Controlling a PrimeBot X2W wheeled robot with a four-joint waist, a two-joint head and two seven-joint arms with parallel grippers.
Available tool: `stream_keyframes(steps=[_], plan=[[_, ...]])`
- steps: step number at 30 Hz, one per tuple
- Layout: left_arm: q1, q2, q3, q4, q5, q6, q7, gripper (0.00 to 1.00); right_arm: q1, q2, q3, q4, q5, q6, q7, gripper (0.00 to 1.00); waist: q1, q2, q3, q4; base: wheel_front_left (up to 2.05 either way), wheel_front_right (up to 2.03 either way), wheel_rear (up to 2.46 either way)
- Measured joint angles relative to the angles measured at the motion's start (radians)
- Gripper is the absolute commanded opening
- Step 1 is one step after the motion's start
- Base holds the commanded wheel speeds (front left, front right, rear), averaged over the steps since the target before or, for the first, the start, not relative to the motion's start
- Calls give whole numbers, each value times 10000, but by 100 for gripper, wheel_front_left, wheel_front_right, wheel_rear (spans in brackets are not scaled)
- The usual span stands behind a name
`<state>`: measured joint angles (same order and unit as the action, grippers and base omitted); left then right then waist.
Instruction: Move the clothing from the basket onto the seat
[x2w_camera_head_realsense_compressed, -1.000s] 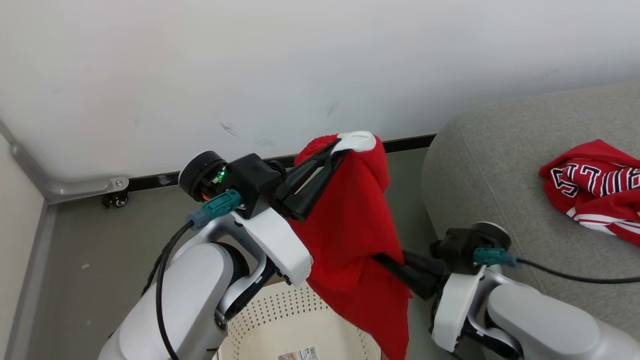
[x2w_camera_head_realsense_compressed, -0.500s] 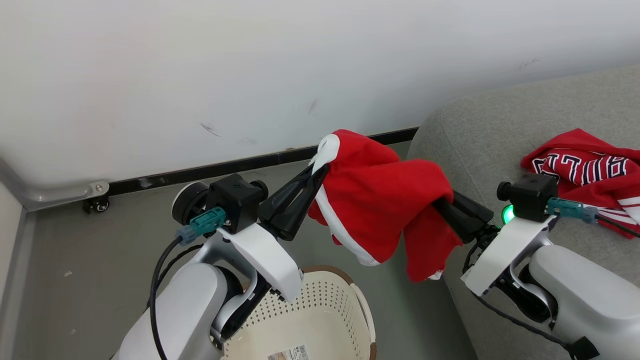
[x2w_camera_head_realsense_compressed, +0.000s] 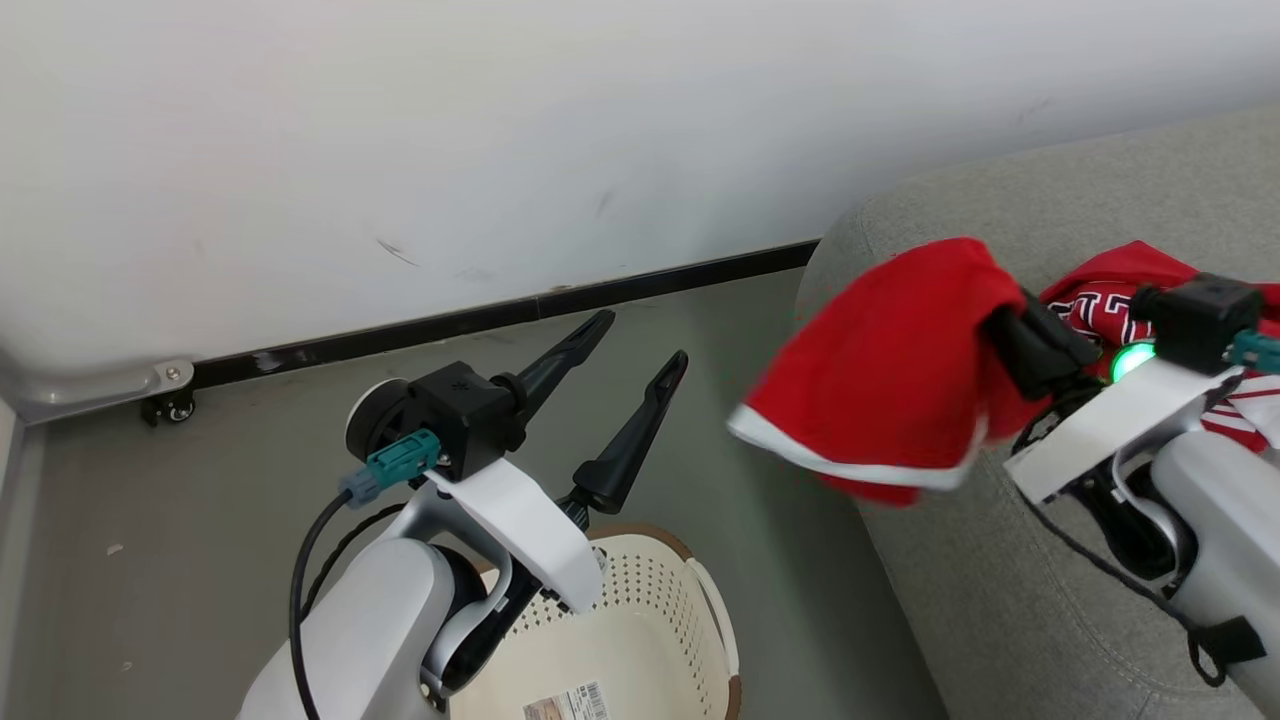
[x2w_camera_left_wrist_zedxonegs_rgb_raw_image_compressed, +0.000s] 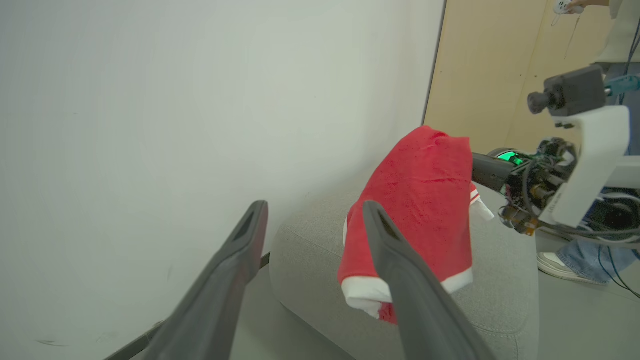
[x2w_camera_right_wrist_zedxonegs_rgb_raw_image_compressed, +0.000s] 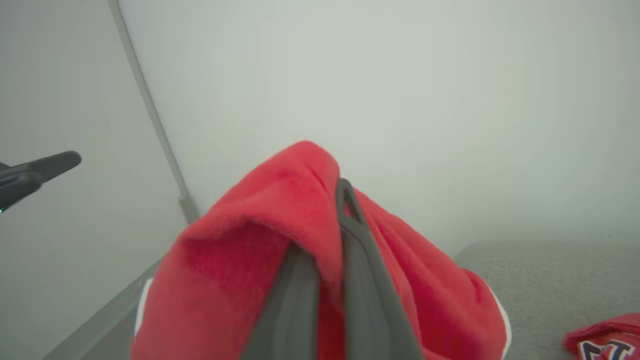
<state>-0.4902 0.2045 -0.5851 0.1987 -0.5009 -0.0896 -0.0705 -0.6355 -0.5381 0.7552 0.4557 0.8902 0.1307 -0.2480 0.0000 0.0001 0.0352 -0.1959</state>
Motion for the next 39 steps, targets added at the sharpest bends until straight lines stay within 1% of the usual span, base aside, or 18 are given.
stream_keyframes(steps=[6, 18, 39], plan=[[197, 10, 8, -4, -2, -29, -186, 100, 111, -27, -736, 2, -96, 0, 0, 0, 0, 0, 78, -77, 0, 0, 0], [442, -12, -198, -77, -4, -88, -604, 100, 1218, -58, -1958, 75, -568, 0, 0, 0, 0, 0, 120, -420, 0, 0, 0], [767, -36, -679, -140, -2, -174, -1003, 100, 2712, 104, -3532, -109, -1220, 0, 0, 0, 0, 0, -48, -1284, 0, 0, 0]])
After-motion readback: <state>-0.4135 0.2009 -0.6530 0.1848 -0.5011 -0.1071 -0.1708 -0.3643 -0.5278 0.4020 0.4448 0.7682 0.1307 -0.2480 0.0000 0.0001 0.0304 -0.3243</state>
